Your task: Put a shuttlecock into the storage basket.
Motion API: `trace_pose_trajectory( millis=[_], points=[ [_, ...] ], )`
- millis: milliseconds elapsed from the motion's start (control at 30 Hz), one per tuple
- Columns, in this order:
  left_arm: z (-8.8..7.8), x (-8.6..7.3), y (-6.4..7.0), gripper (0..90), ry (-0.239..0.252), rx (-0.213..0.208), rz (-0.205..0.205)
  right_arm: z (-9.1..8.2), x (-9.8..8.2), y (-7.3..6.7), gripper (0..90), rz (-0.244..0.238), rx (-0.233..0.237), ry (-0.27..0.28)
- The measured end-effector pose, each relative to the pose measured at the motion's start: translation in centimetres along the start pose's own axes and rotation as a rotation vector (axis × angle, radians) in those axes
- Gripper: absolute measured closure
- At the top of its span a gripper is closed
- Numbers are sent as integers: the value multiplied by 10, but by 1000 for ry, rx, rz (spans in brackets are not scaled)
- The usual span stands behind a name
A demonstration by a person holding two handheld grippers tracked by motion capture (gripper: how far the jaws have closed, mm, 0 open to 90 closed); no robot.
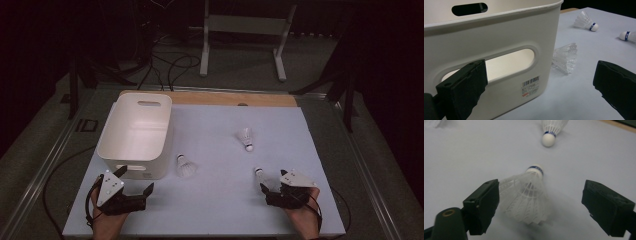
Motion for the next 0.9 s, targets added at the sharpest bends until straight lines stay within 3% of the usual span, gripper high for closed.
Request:
trace_pose_trajectory(
  millis=[133, 400, 433, 500, 700, 833, 900],
  points=[
    [0, 0, 0, 0, 0, -1, 0, 3, -1, -3, 178, -19, 10, -16],
    [0, 0, 0, 0, 2, -1, -4, 4, -3, -2, 335, -30, 15, -29],
    [0, 0, 0, 0, 1, -1, -4, 5, -3, -3, 424, -34, 13, -33],
    [1, 0, 0, 0, 1, -2, -5, 7, -2, -4, 511, -54, 12, -38],
    [2, 0, 0, 0, -1, -3, -2, 15, 0, -7, 648, -95, -4, -65],
    [2, -1, 0, 0, -2, -3, -3, 18, 0, -7, 704, -81, -14, -81],
    [2, -1, 0, 0, -2, -2, -2, 20, 0, -6, 777, -80, -21, -78]
  ],
)
Point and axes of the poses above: each handheld gripper's, and its own axes: z roughly forward along the jaws, x roughly out of its top, y roughly to its right, the point moved 2 cm from there along z, roughly forward along the jaws, and after that the axes turned 2 degrees about -y, right-handed, at the moved point
